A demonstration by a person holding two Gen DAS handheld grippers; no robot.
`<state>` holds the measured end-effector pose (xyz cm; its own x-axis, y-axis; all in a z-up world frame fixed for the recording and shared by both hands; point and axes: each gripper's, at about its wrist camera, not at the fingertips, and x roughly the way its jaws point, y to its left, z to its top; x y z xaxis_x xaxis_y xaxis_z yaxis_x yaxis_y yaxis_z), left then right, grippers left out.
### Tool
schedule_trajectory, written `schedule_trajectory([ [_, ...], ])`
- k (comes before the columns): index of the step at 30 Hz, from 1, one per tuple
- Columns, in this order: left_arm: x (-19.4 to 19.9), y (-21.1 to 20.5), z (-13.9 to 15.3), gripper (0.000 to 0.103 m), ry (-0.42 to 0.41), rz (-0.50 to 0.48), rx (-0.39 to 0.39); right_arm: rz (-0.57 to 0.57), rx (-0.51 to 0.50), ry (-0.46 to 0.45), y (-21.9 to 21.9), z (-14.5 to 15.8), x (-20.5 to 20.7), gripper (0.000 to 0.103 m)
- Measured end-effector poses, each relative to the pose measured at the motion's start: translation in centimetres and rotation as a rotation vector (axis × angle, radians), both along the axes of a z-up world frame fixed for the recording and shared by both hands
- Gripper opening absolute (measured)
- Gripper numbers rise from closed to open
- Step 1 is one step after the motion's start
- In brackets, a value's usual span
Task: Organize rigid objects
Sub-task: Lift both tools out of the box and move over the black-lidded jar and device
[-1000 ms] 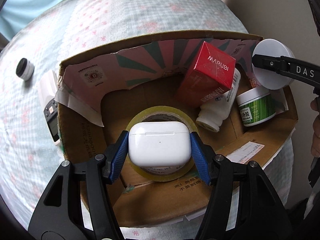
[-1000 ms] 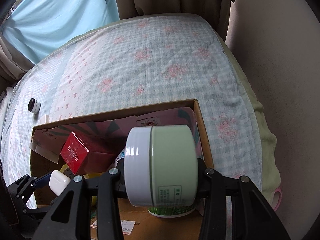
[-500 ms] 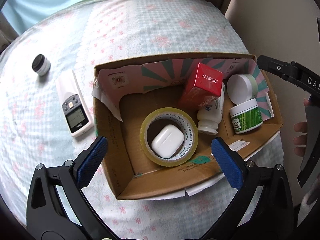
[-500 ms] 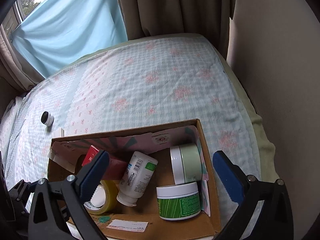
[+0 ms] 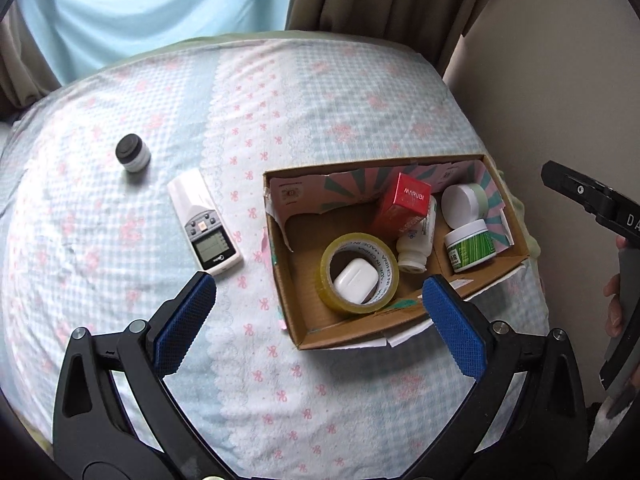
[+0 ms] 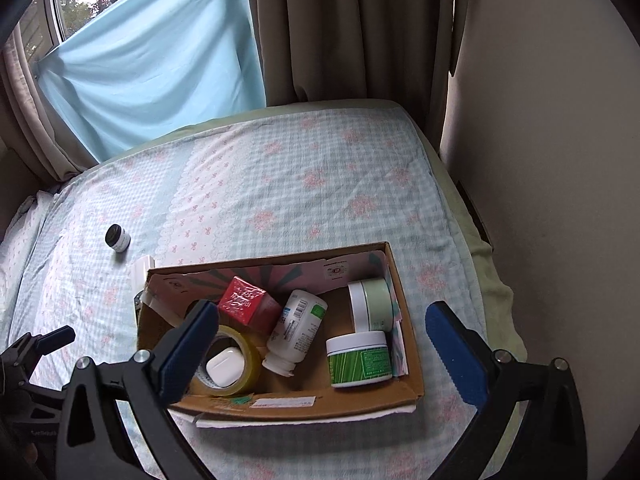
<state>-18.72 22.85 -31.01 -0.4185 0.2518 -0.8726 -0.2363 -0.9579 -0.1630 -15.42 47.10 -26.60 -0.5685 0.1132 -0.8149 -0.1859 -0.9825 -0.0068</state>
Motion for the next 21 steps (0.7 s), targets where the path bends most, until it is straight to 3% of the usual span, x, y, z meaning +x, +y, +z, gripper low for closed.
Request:
schedule_trajectory([
  [10,2.4,-10.9,4.0,0.103,0.064,0.005,-0.031,0.015,0.025,0.017,-9.6,4.4,3.5,0.103],
  [21,0.6,-23.4,7.9,0.103,0.098,-0.002,-0.098,0.055,0.004,-0.005,-21.8,6.3,0.6,0.103],
])
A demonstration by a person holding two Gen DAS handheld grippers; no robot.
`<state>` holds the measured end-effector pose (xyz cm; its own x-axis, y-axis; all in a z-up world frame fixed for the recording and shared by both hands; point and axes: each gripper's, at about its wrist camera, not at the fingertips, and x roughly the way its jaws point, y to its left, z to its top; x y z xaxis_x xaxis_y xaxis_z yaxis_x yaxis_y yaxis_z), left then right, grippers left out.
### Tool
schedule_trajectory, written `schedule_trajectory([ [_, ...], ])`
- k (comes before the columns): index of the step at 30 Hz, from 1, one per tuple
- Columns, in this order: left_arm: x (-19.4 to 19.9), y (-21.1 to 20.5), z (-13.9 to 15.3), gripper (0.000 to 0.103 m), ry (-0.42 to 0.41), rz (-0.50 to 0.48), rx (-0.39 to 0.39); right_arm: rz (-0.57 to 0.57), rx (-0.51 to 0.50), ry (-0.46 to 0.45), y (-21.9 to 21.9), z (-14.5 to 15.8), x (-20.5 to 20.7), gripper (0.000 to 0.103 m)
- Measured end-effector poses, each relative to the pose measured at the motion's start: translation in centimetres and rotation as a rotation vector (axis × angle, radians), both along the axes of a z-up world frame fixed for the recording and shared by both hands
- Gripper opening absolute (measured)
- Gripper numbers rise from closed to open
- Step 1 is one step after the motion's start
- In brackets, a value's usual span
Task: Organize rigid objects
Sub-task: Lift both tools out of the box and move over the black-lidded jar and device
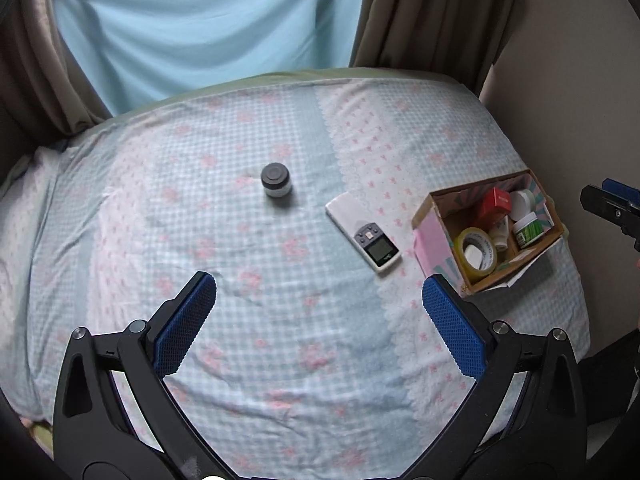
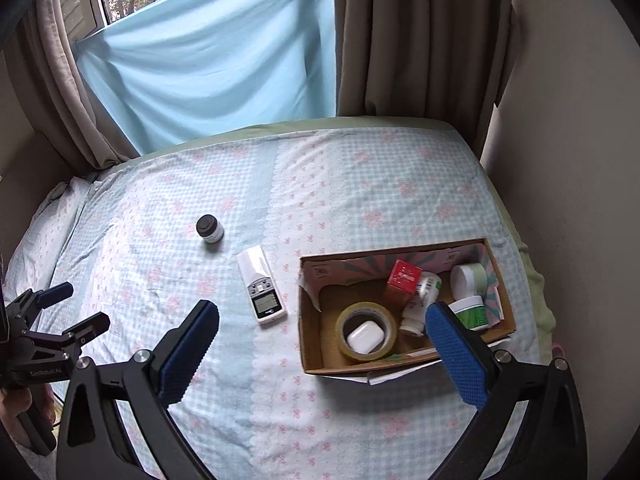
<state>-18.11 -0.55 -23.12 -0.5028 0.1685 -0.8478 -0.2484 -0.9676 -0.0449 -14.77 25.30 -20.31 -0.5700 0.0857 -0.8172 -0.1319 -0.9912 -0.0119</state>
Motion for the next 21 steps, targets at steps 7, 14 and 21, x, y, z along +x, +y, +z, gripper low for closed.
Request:
schedule_trajectory([
  [7,-3.7,-5.2,-0.7,0.103,-0.008,-0.003,-0.015,0.06,0.048,-0.014,-7.3,-0.7,-3.1,0.103],
  [14,-8.5,-7.8,-3.9,0.103,-0.051,-0.044,-0.043,0.086,0.051,-0.089,-11.6,-4.5,-7.4,0.103],
  [21,-14.5,-7.2,-9.9,0.103,-0.111,-0.102,-0.077,0.128,0.063,-0.224,-12.6,-10.7,-12.4,0.103],
])
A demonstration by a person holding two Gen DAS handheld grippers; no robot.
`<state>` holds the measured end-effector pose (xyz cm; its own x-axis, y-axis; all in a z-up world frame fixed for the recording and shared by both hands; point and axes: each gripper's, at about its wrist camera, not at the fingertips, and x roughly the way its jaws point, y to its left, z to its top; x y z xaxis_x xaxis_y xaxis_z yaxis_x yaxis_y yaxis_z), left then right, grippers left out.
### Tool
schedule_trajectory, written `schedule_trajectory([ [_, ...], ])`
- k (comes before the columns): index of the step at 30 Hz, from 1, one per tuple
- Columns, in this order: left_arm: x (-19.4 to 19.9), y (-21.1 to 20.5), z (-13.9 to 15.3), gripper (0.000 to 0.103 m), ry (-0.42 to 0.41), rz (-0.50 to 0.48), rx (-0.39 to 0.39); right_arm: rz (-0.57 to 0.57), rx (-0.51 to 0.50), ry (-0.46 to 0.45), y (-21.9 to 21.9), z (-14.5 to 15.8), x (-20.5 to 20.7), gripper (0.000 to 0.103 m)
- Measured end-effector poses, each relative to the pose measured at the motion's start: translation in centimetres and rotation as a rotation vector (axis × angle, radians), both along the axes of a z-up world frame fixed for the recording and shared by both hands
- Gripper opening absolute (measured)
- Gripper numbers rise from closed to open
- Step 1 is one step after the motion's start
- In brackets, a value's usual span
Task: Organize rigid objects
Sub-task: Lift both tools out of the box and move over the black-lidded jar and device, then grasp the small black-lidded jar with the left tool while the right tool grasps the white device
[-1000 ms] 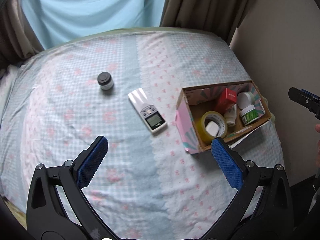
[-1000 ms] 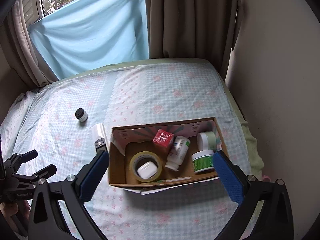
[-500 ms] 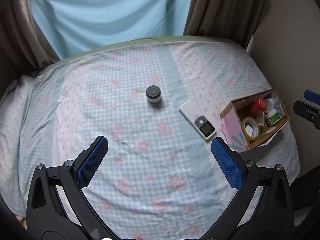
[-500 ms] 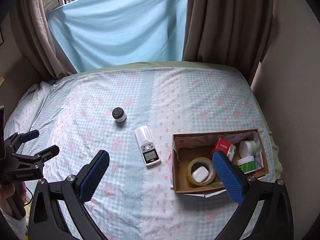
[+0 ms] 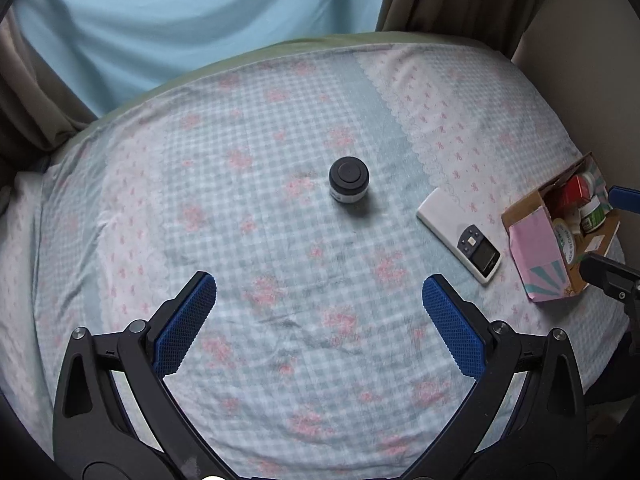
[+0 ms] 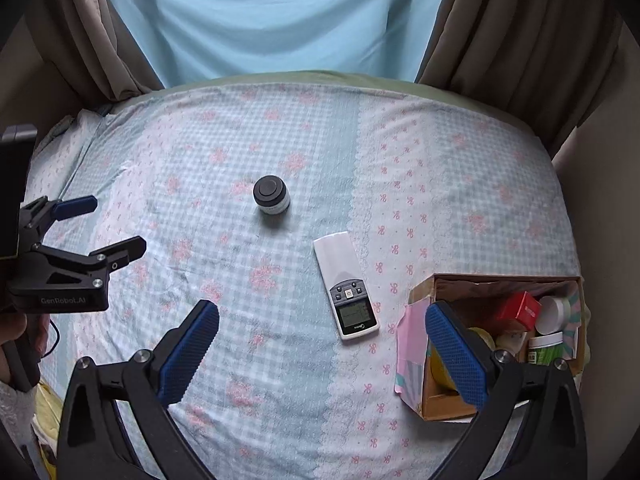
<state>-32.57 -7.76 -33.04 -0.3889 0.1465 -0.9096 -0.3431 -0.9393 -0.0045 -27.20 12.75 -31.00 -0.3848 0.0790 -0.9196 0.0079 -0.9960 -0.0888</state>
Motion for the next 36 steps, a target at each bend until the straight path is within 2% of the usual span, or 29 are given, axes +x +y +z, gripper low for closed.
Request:
schedule_trajectory([
  [7,-6.5,2.9,-6.6,0.103,-0.094,-0.047,-0.005,0.018,0.012,-0.197,1.7,-7.8,-5.3,0.103],
  [10,-9.0,4.7,-9.4,0.103,-0.134,-0.081,-0.015,0.045,0.009,-0.247,2.1,-10.6,-7.0,0.103],
  [16,-12.8,7.9,-14.6,0.1,-0.183,-0.138,-0.093,0.054,0.039,-0.362,3.3,-16.4,-9.6,0.103],
  [19,-13.7,9.1,-16.2,0.098,-0.192,-0.176,-0.129,0.048,0.047,-0.412,4.0,-18.5,-10.1,0.097],
  [24,-14.7,10.9,-17.8,0.098,-0.224,-0.235,-0.172,0.035,0.066,-0.476,4.7,-20.8,-10.4,0.096],
  [27,-14.9,11.5,-18.0,0.097,-0.225,-0.257,-0.176,0.001,0.032,-0.523,5.3,-21.9,-10.6,0.081],
  [28,-15.0,11.7,-18.1,0.094,-0.225,-0.264,-0.179,-0.012,0.025,-0.537,5.4,-22.2,-10.6,0.077],
  [30,-15.2,12.0,-18.3,0.085,-0.23,-0.274,-0.188,-0.021,0.025,-0.538,5.4,-22.3,-10.6,0.077],
  [32,-15.3,12.1,-18.6,0.067,-0.246,-0.283,-0.188,-0.02,0.031,-0.537,5.3,-22.2,-10.7,0.075],
  [34,-15.3,12.1,-18.9,0.056,-0.256,-0.289,-0.189,-0.017,0.036,-0.537,5.1,-22.0,-10.8,0.069],
  [36,-15.3,11.8,-18.7,0.054,-0.25,-0.291,-0.165,-0.008,0.033,-0.539,4.8,-21.8,-11.1,0.06],
])
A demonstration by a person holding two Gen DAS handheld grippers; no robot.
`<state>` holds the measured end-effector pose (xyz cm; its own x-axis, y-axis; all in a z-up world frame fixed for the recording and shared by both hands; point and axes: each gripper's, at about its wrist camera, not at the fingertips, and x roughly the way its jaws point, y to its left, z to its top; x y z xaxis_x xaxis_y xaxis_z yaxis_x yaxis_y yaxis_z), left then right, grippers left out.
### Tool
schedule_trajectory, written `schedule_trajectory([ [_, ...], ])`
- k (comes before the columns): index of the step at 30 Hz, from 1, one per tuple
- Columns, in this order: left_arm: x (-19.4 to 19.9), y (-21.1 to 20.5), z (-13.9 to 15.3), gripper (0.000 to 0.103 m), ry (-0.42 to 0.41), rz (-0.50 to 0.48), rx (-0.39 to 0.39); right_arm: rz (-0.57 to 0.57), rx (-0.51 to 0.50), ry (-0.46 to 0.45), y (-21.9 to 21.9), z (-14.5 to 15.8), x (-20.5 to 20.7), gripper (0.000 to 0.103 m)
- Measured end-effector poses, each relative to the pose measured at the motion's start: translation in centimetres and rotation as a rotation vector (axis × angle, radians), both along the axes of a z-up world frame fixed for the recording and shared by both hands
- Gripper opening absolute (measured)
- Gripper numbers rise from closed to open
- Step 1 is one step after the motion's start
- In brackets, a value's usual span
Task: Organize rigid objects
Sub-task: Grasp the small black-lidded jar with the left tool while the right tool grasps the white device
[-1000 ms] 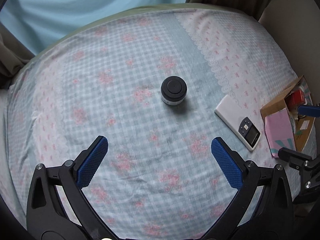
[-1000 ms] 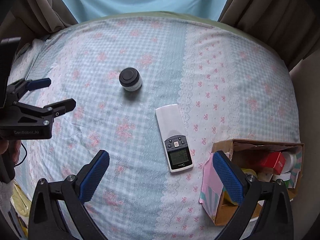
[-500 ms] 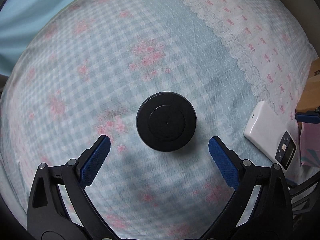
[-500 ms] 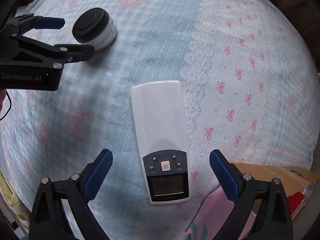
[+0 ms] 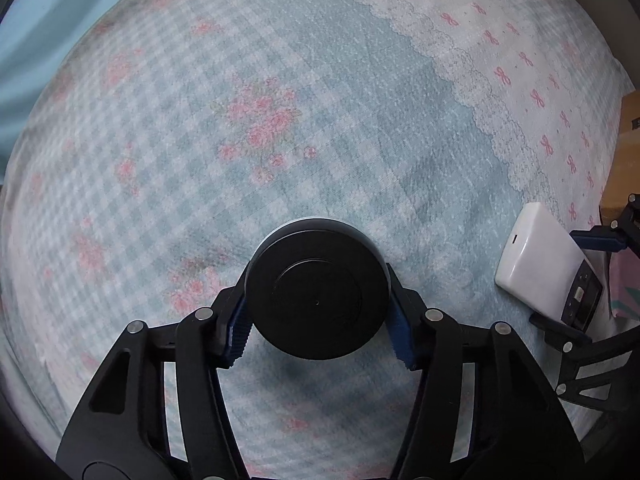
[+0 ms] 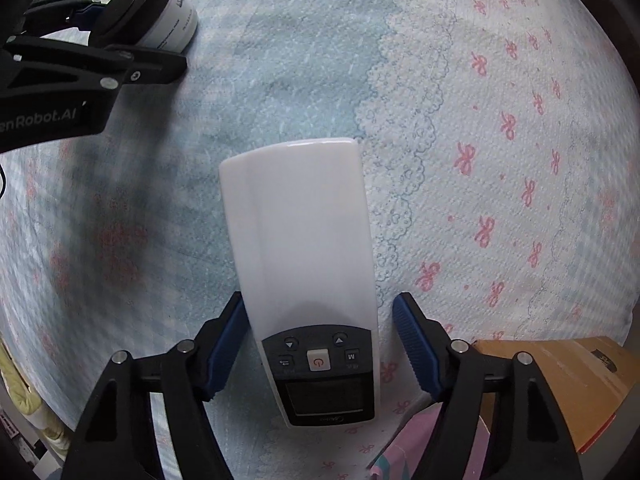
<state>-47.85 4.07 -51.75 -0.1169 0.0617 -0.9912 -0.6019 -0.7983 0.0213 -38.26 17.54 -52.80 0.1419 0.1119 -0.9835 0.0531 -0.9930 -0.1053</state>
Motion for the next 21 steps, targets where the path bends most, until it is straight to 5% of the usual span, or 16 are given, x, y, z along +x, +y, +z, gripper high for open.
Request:
schedule_trajectory([
  [11,0.7,-0.5,0.9,0.053,0.014,0.01,0.043,-0.008,-0.002,0.012,-0.8,0.8,-0.7,0.054],
  [21,1.0,-3.5,6.2,0.053,0.048,0.029,0.083,-0.057,-0.071,0.13,-1.3,5.1,0.4,0.054],
])
